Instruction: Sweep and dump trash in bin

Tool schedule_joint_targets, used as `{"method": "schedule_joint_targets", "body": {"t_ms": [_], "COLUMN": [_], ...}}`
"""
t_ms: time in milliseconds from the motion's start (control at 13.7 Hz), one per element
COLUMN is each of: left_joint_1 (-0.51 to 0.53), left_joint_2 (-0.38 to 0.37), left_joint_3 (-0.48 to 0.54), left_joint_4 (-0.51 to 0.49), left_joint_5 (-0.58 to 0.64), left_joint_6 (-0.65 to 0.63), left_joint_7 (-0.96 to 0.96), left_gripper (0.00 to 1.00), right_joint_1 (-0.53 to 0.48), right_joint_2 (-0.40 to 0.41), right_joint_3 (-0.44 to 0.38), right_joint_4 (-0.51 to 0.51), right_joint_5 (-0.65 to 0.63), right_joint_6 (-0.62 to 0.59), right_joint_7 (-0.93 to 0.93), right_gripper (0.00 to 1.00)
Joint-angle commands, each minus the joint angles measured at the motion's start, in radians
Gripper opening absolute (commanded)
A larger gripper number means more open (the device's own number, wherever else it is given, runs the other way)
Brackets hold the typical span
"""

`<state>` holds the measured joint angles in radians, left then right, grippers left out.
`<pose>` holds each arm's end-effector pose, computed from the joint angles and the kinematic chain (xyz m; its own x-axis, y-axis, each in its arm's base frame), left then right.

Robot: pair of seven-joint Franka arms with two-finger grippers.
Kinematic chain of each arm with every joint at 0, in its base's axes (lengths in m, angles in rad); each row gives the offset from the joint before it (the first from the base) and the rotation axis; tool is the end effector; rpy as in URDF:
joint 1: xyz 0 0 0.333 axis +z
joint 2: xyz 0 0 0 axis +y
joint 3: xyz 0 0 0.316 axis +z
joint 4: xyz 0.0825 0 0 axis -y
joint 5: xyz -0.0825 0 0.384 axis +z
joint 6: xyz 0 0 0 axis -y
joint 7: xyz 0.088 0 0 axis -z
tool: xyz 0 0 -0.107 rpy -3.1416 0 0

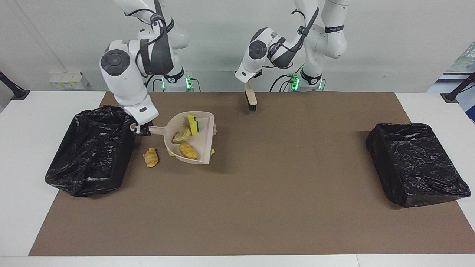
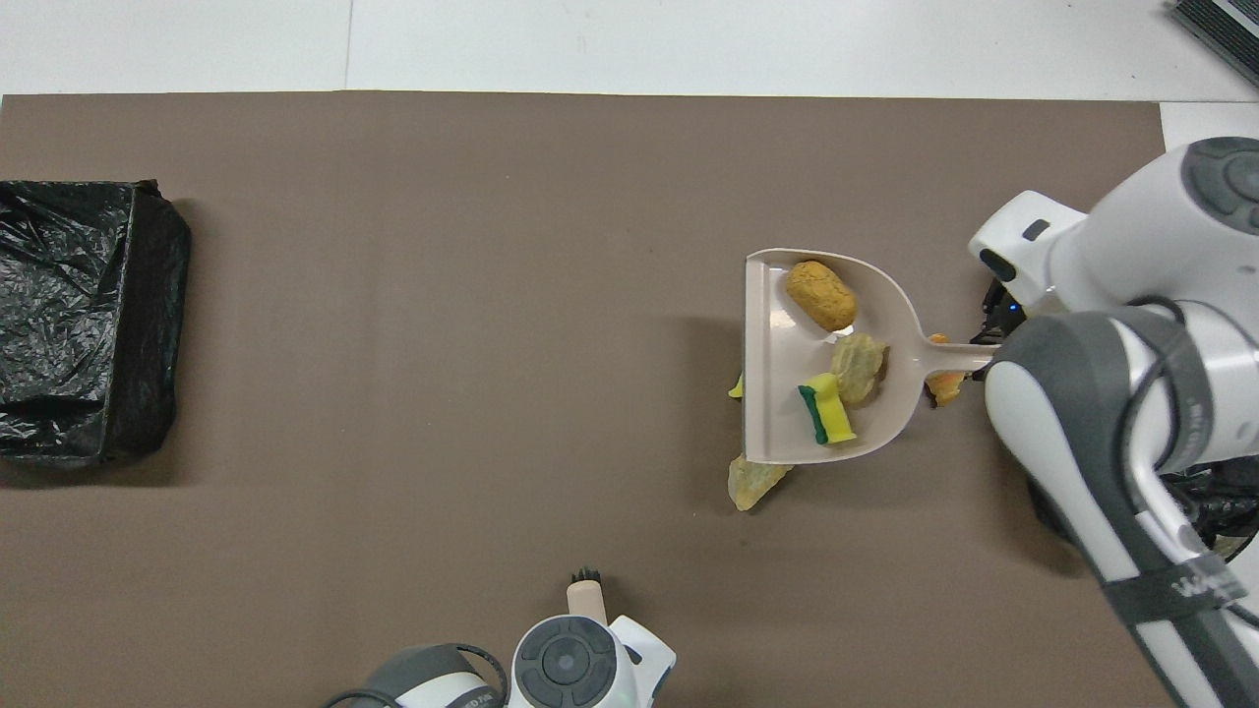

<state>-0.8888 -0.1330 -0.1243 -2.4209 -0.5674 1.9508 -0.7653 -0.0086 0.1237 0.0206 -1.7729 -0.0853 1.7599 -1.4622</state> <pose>0.2017 -0.3905 0.3437 0.8410 0.0449 -0.5391 0.0687 -0.9973 0.0240 0.5838 -0.0010 0.4740 0.0685 0.9933 -0.0926 0.9886 -0.0800 -0.1276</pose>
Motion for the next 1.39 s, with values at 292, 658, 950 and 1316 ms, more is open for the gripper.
{"method": "schedule_joint_targets", "body": {"t_ms": [292,658,950,1316], "left_joint_1": [0.040,0.030,0.030,0.039], "left_joint_2": [0.075,0.078,0.070,0.043], "left_joint_3": [0.000,0.000,0.002,0.011], "left_joint_4": [0.035,0.049,0.075,0.114], "left_joint_5": [-0.051,-0.046,-0.028,0.120], "left_joint_6": [-0.081,-0.087,-0.087,-0.087], "left_joint_7": [0.058,0.061,0.098,0.098], "left_gripper": [0.00,0.40,0.49,1.00], "right_joint_1": [-0.238,-0.414,-0.475,-0.404], "right_joint_2": [0.109,0.152,0.145,0.140], "right_joint_3": [0.007,0.007,0.002,0.006], "right_joint_4": [0.179,0.268,0.267,0.260], "right_joint_5": [-0.140,-0.263,-0.356,-0.586], "right_joint_6": [-0.031,0.035,0.036,0.015], "right_joint_7": [-0.298,-0.490,-0.486,-0.343], "right_gripper": [0.00,0.00,0.00,0.00]}}
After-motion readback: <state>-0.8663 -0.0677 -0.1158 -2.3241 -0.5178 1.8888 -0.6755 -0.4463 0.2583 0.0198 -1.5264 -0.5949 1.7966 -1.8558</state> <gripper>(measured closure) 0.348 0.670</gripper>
